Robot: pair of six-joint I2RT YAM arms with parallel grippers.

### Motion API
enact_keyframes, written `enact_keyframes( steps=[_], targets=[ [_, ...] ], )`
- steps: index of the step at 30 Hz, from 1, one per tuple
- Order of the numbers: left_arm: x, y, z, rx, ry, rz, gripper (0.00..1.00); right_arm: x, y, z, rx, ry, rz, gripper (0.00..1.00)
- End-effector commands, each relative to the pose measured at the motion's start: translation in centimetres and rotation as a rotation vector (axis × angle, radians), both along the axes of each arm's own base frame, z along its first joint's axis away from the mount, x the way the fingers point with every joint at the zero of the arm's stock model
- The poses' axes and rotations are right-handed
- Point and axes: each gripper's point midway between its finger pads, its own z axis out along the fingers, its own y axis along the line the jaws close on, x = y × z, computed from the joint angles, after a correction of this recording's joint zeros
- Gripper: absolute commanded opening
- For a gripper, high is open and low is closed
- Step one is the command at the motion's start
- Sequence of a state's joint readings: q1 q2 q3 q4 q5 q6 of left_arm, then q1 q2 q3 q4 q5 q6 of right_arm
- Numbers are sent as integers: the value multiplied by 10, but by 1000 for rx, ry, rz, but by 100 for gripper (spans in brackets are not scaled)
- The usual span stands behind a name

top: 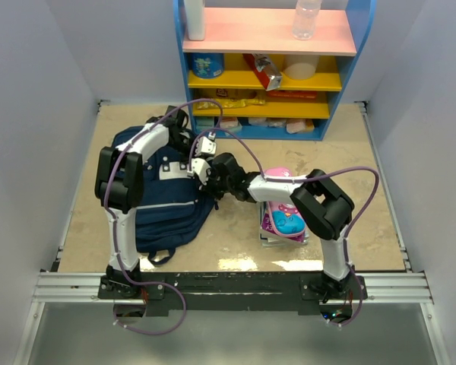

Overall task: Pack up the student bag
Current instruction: Unzip the student bag at the center of the board.

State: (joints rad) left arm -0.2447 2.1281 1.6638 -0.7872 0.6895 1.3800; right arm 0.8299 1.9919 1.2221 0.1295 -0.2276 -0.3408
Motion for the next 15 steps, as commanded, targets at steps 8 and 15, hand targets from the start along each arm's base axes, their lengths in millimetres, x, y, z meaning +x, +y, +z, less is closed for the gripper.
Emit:
enact_keyframes(
  steps=[8, 15],
  targets=[
    [3, 7, 26, 14, -18, 34, 18, -6, -15, 70, 113, -111, -26, 0],
    [9, 15, 25, 21, 2, 103, 0, -19, -22, 59, 101, -55, -29, 0]
  ],
)
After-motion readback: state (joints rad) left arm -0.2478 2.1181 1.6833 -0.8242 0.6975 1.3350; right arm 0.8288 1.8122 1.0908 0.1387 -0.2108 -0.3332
